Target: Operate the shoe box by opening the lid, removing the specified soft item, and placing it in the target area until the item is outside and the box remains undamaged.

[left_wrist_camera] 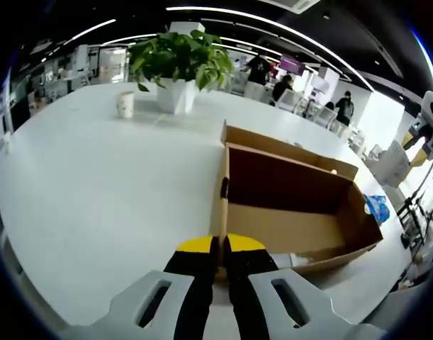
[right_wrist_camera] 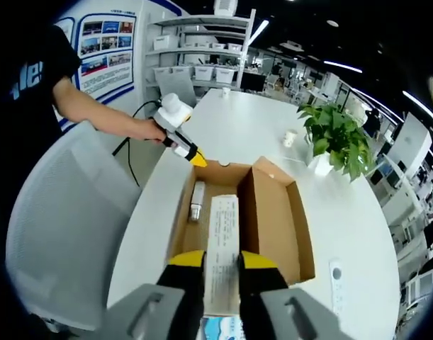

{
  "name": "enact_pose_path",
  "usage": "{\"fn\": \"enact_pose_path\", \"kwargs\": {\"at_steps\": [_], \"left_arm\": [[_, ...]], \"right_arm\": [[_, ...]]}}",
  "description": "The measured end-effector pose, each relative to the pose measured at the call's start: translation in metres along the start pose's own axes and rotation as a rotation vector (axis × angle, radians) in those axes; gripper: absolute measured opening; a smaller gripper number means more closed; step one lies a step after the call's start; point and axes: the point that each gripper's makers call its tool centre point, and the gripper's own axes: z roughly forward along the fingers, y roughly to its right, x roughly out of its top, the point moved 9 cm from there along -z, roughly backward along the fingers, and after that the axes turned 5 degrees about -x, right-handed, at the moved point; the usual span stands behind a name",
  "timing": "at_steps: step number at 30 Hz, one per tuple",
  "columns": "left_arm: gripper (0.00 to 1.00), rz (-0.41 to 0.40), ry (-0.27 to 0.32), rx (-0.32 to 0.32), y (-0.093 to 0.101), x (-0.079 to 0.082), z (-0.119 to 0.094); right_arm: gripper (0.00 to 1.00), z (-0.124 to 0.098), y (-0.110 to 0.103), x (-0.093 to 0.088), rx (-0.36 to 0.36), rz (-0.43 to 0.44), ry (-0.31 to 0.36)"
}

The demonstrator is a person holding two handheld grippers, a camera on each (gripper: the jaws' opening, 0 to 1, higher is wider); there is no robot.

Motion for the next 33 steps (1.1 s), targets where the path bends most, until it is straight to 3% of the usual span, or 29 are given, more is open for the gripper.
{"fn": "enact_pose_path", "kwargs": {"at_steps": [18,33], "left_arm": [[0.03,0.007,-0.003,0.003,0.000,0.000,0.000],[0.03,0.012,-0.008,0.010,0.001,0.001,0.000]], "right_arm": [[0.13,-0.038,0.015,-0.038,-0.061,-0.028,-0.051],[0.13,-0.065,0.025,-0.082,-0.127,-0.058,-0.100]]}}
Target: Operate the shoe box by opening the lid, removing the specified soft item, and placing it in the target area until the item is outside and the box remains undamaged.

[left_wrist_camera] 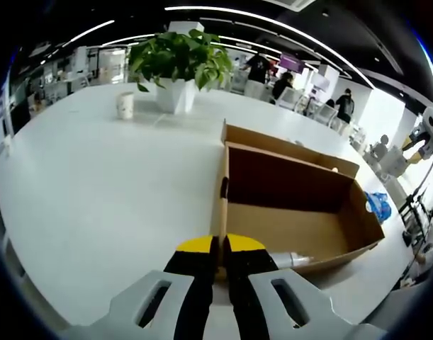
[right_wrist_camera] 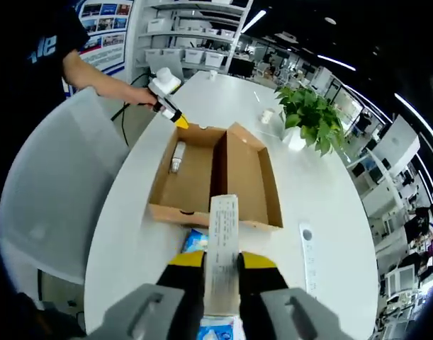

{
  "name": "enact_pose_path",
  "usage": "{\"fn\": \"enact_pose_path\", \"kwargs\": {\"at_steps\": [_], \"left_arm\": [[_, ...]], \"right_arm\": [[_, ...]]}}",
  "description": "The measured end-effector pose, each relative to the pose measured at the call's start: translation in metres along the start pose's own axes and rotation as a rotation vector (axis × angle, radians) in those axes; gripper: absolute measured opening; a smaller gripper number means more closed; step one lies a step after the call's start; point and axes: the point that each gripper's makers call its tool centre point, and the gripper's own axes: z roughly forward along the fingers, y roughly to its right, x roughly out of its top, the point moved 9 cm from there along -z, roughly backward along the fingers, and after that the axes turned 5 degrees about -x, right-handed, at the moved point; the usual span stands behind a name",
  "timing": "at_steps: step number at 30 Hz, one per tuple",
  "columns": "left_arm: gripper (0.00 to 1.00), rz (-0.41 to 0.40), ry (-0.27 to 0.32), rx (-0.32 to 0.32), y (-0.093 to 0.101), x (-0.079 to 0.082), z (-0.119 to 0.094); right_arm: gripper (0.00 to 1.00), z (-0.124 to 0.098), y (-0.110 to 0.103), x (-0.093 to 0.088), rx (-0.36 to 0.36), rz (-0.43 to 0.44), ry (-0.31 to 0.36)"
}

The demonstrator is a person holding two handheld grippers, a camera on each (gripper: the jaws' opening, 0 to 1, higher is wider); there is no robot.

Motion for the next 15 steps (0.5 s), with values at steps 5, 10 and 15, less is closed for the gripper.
{"fn": "enact_pose_path", "kwargs": {"at_steps": [5,10,15], "left_arm": [[0.03,-0.001,0.000,0.001,0.000,0.000,0.000],[0.03,0.001,0.003,0.001,0.001,-0.001,-0.001],[0.03,0.003,0.001,0.002,0.002,-0.001,-0.002]], "right_arm": [[0.13,-0.003,0.004,-0.018,-0.021,-0.004,-0.026],[0.13,-0.003,0.007,-0.036,-0.043,-0.007,-0.044],[0.13,-0.004,0.009,-0.052,-0.051,-0.007,-0.071]]}}
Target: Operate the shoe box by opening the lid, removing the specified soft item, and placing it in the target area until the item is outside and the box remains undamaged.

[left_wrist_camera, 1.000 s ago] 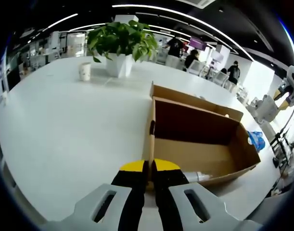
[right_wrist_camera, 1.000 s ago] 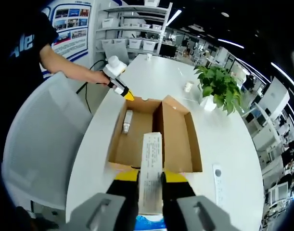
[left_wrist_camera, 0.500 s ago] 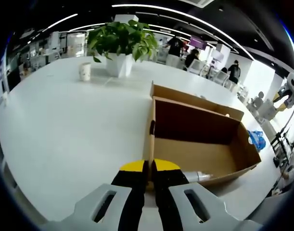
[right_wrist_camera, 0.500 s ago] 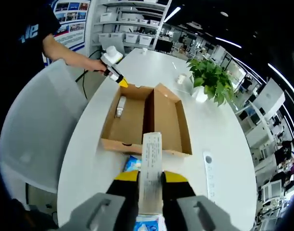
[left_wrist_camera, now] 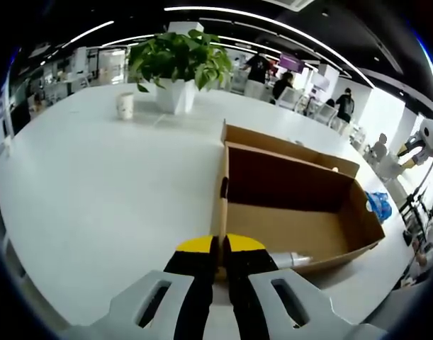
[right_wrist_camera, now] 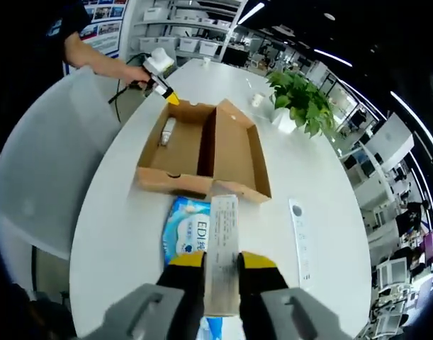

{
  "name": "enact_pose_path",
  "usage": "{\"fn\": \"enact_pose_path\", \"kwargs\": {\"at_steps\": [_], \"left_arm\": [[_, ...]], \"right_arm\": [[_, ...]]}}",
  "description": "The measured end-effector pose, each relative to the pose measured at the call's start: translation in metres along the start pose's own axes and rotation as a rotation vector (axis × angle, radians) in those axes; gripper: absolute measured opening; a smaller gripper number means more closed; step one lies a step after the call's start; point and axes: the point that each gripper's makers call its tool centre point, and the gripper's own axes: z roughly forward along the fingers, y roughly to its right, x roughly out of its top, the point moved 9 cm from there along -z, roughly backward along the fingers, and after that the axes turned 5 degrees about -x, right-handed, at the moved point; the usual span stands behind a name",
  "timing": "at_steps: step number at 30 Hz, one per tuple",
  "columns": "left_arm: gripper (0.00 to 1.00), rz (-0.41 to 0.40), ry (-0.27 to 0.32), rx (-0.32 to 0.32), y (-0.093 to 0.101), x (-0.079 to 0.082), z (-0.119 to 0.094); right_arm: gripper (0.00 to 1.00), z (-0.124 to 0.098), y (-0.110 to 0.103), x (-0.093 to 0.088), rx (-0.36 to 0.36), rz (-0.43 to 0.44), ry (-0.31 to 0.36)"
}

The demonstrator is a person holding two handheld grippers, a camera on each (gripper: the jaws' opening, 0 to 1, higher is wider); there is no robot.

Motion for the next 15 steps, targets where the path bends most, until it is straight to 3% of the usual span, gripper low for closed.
{"fn": "enact_pose_path", "kwargs": {"at_steps": [15], "left_arm": [[0.03,-0.007,0.003,0.004,0.002,0.000,0.001]], "right_arm": [[0.13,0.009,0.016,-0.043,-0.016,0.000,-0.060]]}}
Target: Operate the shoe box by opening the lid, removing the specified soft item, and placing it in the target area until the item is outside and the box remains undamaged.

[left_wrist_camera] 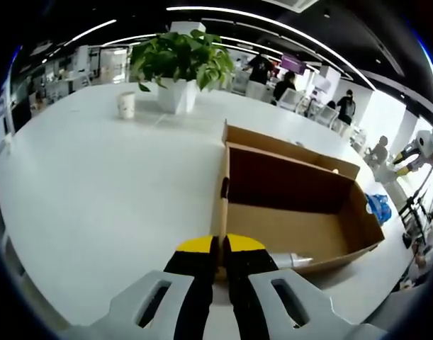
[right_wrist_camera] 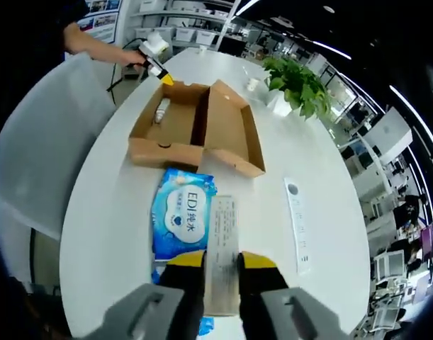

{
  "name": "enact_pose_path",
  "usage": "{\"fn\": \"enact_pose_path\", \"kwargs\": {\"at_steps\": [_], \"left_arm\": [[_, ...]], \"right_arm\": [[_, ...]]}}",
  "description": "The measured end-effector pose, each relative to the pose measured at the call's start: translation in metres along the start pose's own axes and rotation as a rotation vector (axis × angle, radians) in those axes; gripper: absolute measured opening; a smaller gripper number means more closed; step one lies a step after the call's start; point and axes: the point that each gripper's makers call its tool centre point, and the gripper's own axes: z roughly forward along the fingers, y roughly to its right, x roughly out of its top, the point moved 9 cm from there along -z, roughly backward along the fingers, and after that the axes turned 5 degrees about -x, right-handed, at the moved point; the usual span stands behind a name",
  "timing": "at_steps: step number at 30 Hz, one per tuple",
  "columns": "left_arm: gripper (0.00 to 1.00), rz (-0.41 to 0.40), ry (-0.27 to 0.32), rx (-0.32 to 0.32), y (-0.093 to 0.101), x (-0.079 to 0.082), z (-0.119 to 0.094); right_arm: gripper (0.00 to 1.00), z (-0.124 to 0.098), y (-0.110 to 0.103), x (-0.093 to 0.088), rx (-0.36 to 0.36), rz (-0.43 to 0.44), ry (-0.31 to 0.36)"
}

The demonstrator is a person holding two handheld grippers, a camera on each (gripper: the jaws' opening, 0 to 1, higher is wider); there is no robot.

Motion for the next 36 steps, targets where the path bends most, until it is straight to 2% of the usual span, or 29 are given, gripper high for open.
{"fn": "enact_pose_path", "kwargs": {"at_steps": [9,20,36], "left_arm": [[0.03,-0.005,-0.004,-0.001,-0.001,0.000,0.001],[0.03,-0.012,-0.009,0.000,-0.003,0.001,0.004],[0.03,-0.012,-0.022,0.002,-0.006,0.002,0.006]], "right_arm": [[0.13,0.019,0.007,-0.024,-0.022,0.018,-0.040],[0.13,0.041,0.015,-0.054,-0.003,0.037,-0.105],[0.13,0.066,0.012,-0.078,0.030,0.037,-0.190]]}}
